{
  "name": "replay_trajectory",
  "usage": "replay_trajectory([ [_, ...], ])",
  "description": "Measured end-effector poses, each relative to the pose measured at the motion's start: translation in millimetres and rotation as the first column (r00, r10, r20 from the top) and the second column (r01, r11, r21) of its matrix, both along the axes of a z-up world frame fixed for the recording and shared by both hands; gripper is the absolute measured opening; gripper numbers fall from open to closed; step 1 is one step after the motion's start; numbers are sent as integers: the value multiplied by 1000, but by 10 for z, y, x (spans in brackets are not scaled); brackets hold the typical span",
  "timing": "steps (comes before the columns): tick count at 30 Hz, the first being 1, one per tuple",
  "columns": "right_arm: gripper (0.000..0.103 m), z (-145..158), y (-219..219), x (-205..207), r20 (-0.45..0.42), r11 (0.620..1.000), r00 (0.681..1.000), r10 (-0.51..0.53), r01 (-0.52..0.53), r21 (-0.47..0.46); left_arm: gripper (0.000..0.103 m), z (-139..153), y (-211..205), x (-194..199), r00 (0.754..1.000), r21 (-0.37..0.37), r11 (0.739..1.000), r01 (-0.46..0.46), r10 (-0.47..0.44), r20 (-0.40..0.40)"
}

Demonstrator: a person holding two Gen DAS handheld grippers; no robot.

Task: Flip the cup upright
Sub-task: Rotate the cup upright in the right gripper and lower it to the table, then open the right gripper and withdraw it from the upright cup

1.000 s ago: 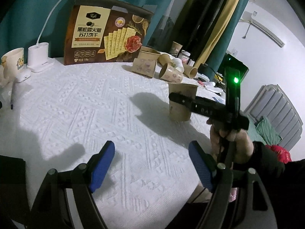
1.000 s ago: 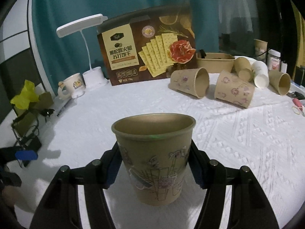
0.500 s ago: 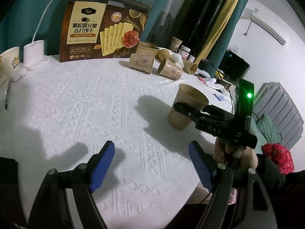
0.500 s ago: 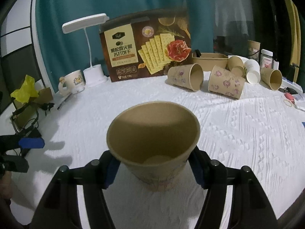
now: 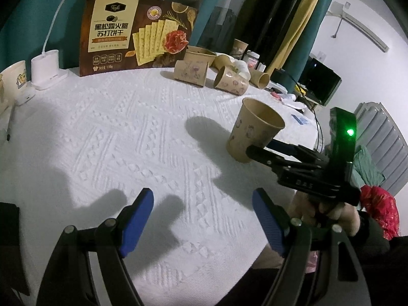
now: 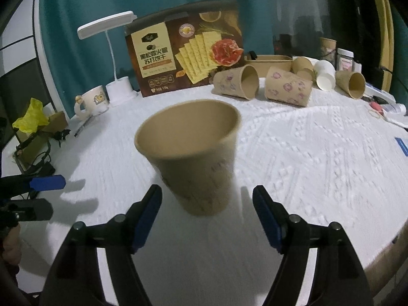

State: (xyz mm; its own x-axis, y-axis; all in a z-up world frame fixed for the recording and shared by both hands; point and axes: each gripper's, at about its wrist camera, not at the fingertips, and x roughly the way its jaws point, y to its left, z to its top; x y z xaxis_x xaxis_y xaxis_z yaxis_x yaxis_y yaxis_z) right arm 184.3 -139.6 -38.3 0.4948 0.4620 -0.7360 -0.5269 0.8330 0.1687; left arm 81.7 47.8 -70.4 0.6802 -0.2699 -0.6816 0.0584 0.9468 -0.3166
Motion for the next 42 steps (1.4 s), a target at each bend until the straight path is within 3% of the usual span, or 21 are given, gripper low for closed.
replay_trajectory([
  [15, 72, 171, -625, -185, -4, 992, 992, -124, 124, -6, 80, 48, -300, 107, 1000, 56, 998, 13, -13, 0],
  [23, 72, 356, -879, -146, 4, 983, 983, -184, 184, -16, 80, 275, -439, 137, 998, 104, 995, 5, -12, 64],
  [36, 72, 1075, -1154, -190, 152, 969, 957, -246, 248, 10, 87, 604, -521, 86, 985, 144, 990, -5, -20, 174],
  [42, 73, 1471, -1174, -247, 240, 968, 938, -249, 248, 35, 88, 855, -573, 14, 957, 206, 978, -26, -35, 287],
])
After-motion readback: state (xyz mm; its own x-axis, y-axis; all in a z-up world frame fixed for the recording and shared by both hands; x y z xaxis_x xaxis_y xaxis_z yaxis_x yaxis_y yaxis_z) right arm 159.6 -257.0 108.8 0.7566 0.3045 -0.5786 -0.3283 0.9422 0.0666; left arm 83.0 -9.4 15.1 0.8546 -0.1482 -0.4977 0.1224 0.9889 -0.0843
